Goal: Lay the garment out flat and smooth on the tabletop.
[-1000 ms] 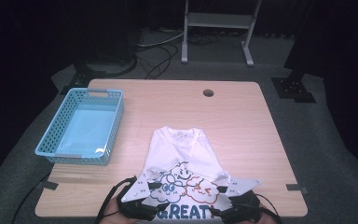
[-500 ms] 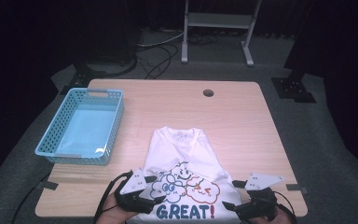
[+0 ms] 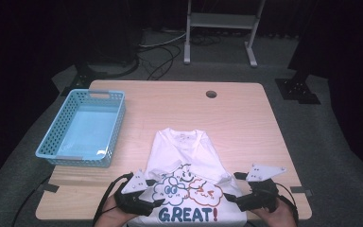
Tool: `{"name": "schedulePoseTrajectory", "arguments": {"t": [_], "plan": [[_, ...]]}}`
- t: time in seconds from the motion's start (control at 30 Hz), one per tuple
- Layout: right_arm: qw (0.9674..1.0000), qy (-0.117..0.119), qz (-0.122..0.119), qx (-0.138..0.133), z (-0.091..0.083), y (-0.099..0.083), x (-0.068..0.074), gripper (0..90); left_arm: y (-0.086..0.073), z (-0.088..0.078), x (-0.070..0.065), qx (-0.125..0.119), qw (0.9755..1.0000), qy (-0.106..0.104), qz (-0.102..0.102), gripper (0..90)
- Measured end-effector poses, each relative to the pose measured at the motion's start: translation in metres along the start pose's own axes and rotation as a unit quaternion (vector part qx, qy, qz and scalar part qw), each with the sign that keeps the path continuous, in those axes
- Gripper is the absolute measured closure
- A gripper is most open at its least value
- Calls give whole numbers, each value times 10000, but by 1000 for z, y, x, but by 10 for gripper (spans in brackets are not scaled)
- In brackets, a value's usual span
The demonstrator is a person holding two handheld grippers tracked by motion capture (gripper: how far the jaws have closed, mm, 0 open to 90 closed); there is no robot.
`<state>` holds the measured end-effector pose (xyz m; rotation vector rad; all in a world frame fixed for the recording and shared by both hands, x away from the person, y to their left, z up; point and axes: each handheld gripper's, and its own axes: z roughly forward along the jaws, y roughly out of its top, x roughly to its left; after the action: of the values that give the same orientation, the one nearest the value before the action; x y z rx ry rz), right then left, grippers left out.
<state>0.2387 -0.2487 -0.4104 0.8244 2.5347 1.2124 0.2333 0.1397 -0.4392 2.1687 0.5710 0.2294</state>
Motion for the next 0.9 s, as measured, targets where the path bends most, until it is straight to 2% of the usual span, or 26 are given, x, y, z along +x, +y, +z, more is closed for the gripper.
{"name": "schedulePoseTrajectory", "arguments": {"t": [0.27,0.67,0.9], "plan": [[9999,52,-98,-8,8,16,-8,199,-3,2,-1,170,9998,-84,43,300],[9994,123,-324,-100,22,43,-12,199,-1,2,-4,344,9993,41,135,297],[9992,149,-357,-111,28,51,-13,199,0,2,-7,434,9988,115,207,295]]}}
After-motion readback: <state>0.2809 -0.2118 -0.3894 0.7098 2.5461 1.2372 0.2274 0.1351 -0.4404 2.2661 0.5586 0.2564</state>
